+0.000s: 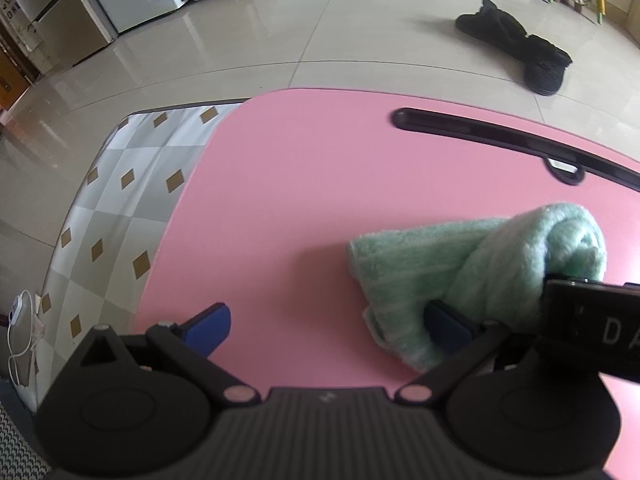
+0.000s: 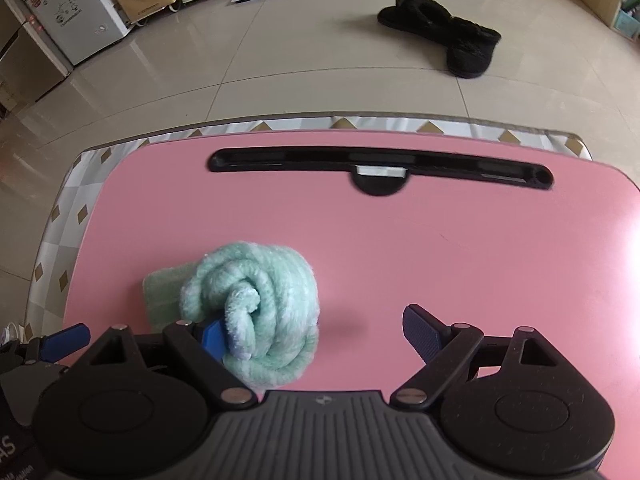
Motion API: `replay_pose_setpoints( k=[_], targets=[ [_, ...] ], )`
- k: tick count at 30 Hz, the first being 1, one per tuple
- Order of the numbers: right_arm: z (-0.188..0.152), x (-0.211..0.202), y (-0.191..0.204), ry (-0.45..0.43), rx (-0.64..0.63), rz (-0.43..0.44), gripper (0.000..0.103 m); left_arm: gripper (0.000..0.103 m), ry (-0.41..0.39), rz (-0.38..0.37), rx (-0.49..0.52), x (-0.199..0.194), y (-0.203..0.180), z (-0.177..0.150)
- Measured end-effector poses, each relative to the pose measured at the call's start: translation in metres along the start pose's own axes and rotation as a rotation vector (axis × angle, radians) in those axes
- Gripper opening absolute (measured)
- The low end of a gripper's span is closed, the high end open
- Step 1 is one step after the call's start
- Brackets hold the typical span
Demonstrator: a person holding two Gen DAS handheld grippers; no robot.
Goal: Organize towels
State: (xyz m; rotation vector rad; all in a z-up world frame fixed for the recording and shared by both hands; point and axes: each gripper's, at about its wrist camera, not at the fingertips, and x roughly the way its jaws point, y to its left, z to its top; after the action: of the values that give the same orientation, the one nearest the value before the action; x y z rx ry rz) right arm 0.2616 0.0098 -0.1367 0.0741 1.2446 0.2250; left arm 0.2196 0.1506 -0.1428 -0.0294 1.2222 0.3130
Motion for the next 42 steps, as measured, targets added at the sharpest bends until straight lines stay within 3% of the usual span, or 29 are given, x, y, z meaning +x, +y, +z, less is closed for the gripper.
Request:
replay_pose_setpoints(
  k=[42],
  targets=[
    [-0.030, -0.035, -0.110, 0.008, 0.119, -0.090, 0.087, 0.103, -0.032, -0.087, 0.169, -0.028, -0.114, -0.025]
  ],
)
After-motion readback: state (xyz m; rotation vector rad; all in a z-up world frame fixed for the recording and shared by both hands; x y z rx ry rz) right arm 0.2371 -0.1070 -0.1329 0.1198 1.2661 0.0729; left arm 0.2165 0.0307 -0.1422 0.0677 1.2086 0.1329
